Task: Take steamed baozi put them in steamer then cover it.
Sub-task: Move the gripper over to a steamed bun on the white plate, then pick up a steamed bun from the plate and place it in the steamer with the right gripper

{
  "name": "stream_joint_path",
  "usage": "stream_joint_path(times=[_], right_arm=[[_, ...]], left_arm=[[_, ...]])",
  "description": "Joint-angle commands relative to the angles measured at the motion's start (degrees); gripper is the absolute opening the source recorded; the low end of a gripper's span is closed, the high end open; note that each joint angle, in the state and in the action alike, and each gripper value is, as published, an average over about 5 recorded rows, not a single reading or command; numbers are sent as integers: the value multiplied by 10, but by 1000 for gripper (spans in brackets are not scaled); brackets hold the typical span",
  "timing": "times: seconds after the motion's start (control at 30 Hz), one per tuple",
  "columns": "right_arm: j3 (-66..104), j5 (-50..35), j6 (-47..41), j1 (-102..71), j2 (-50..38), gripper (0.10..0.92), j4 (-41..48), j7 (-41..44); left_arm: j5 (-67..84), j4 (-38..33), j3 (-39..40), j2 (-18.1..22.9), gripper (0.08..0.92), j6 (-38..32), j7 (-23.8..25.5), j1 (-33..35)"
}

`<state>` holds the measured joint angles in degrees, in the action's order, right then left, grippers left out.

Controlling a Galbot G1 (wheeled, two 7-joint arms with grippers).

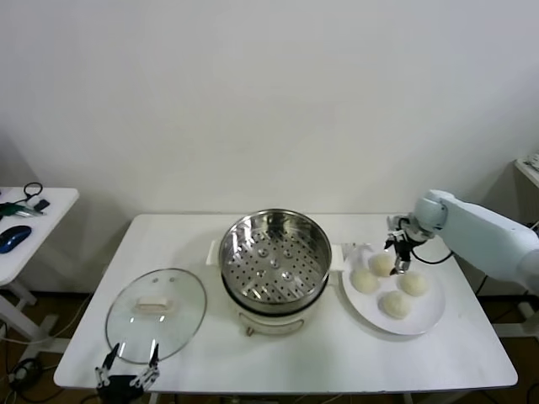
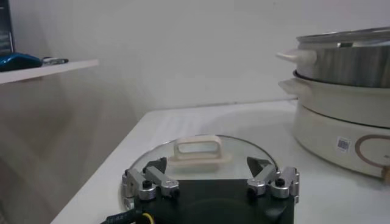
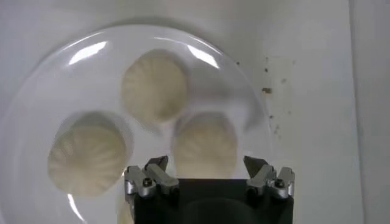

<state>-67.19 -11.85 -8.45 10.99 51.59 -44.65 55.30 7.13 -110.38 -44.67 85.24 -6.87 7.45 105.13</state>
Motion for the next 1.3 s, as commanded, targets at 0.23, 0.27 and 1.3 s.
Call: stream_joint_path(times=[0.23, 0.27, 1.3], right_arm=[[10, 14, 2, -6, 20, 615, 23, 3], [8, 11, 3, 1, 19, 599, 18, 5], [-232, 86, 269, 390, 117, 475, -451, -35]], left_arm=[[-1, 0, -1, 1, 823, -2, -1, 0], [-1, 0, -1, 1, 823, -2, -1, 0], [-11, -5, 2, -1, 823, -7, -3, 1]])
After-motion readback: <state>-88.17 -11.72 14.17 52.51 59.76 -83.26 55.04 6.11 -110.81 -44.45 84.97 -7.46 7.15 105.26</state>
